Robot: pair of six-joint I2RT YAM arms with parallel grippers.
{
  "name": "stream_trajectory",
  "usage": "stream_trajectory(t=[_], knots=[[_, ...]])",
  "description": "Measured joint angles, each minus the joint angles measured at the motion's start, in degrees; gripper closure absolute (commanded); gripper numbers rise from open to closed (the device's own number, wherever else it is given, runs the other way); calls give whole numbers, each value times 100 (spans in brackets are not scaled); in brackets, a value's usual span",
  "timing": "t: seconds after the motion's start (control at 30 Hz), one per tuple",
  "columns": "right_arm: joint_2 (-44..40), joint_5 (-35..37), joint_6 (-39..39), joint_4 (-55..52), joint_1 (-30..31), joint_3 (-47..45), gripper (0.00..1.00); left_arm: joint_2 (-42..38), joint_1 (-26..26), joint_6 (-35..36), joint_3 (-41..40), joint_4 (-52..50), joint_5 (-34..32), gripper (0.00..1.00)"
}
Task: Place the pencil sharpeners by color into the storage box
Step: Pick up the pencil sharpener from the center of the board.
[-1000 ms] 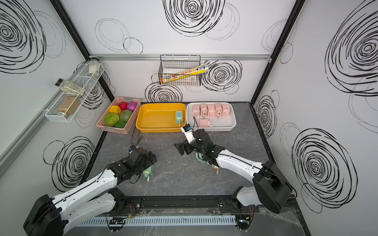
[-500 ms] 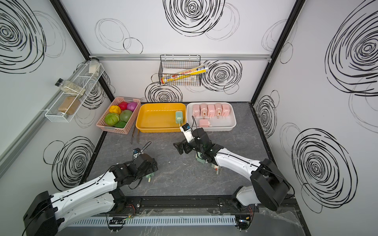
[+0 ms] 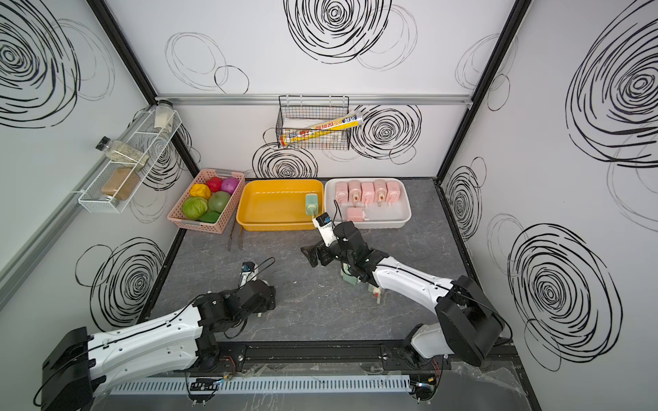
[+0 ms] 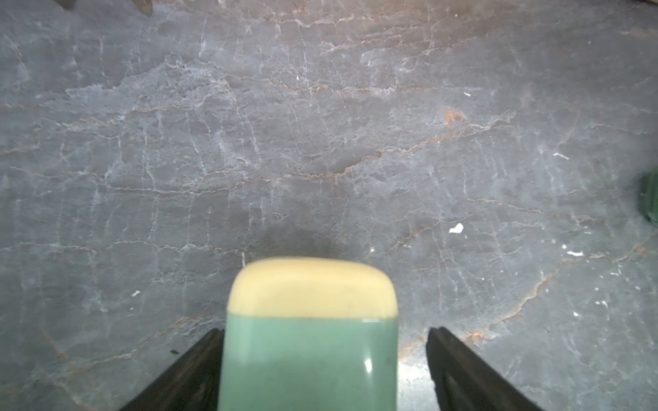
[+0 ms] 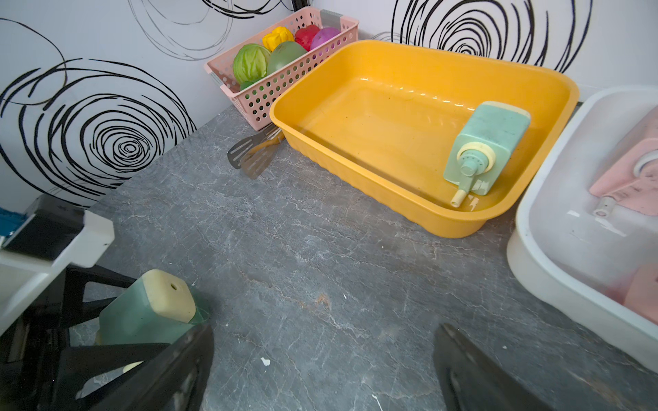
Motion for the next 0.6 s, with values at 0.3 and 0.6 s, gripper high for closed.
stream_trajectory(t=[0.3, 0.6], knots=[[76, 15, 20, -11, 0, 83, 0, -72, -216, 70, -55, -7, -343, 27], [122, 15, 39, -11, 0, 94, 0, 26, -365, 2, -55, -109, -551, 44]])
